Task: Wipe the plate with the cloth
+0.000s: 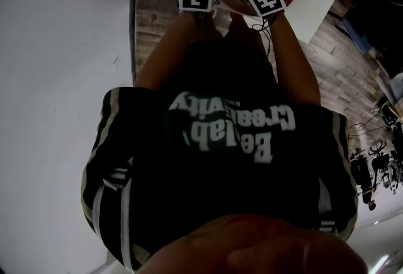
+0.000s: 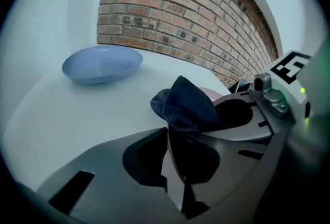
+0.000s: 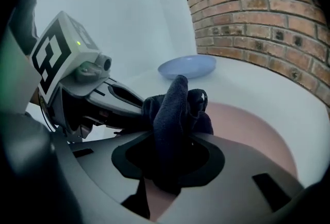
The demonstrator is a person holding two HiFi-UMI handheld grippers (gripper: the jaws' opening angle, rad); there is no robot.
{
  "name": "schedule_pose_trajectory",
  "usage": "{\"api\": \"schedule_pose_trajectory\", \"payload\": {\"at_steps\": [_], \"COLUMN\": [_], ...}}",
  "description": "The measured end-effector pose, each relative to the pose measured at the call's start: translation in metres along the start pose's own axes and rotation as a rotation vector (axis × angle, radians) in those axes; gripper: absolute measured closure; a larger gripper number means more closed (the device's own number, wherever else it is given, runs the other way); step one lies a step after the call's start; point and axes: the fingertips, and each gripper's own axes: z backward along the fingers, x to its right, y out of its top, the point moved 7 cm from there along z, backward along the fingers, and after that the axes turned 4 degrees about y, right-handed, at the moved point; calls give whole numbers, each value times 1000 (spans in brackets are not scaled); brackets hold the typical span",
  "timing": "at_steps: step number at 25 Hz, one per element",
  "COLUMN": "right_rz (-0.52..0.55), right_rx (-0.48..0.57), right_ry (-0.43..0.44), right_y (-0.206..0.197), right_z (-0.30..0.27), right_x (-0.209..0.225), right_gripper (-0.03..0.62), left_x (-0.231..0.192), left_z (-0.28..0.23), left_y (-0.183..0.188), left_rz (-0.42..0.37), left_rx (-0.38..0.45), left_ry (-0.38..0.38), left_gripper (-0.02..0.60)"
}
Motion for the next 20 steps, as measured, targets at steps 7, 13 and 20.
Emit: {"api": "schedule_pose_trajectory", "payload": {"at_steps": [7, 13, 20], "right_rz": [-4, 22, 10], "right_rx": [-10, -17, -78], "right_ry": [-51, -111, -154], "right_y": [9, 11, 6], "right_z": [-6, -1, 15], "right_x": [17, 39, 61], "right_gripper": [479, 479, 480], "left_x": [-1, -2, -3], "left_z": [1, 1, 1], "left_y": [0, 1, 2], "left_rz": [-1, 2, -17], "left_rx": [0, 3, 4], "left_ry": [-9, -17, -15], "left_gripper": [565, 565, 565]}}
